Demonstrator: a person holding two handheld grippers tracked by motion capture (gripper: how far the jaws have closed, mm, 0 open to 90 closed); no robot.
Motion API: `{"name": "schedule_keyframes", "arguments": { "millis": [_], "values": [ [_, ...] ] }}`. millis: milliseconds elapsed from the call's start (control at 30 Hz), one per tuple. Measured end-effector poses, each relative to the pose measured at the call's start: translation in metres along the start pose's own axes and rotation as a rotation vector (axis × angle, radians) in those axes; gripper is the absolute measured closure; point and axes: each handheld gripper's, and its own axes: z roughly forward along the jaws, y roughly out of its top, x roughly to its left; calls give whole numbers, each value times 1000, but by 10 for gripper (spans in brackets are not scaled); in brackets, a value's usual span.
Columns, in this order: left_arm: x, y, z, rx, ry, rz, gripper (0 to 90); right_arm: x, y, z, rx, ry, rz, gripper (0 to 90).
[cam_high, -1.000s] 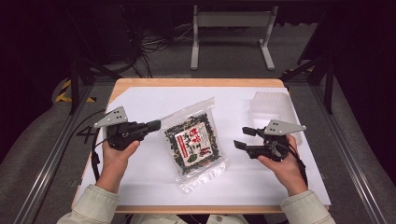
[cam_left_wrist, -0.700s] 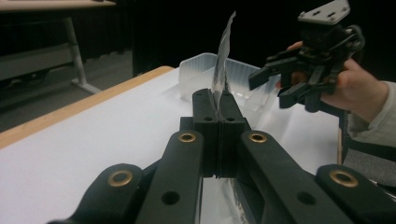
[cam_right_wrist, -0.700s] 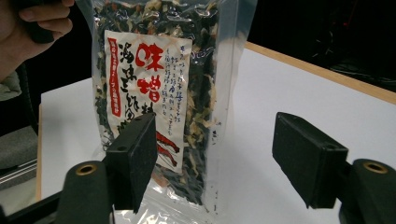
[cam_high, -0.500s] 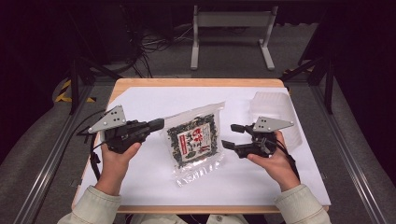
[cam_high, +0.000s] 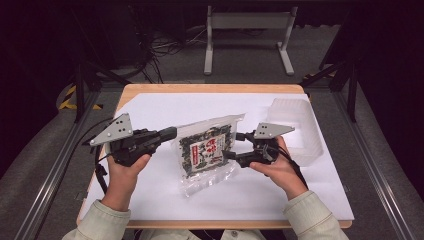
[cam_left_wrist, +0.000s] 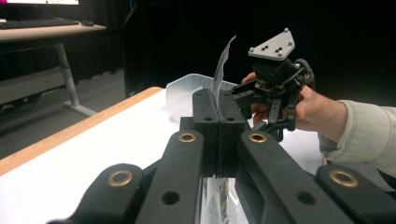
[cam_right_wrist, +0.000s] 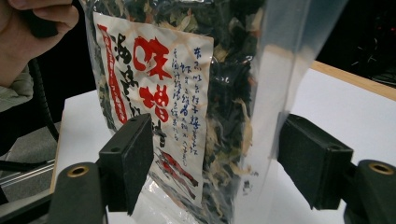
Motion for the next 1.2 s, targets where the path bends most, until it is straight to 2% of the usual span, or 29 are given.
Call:
{"name": "schedule_keyframes", "arguments": {
  "millis": [267, 400, 433, 500, 600, 900, 1200],
  "values": [
    [0, 0, -1, -8, 1, 0, 897, 1, -2, 12, 3, 25, -16, 307],
    [1, 0, -2, -16, -5, -10, 897, 0, -2, 10, 14, 29, -26, 413],
    [0, 0, -3, -17, -6, -9, 897, 0, -2, 8, 18, 28, -34, 477],
    [0, 1, -3, -19, -4, -4, 897, 0, -2, 5, 20, 28, -41, 536],
    [1, 2, -4, -25, -1, -2, 897, 0, -2, 2, 19, 38, -47, 576],
    [2, 2, -8, -30, 21, 0, 896, 6, 1, -2, 45, 107, -108, 744],
    [7, 1, -9, -20, 19, -14, 891, 8, 3, -6, 61, 140, -128, 775]
  ]
}}
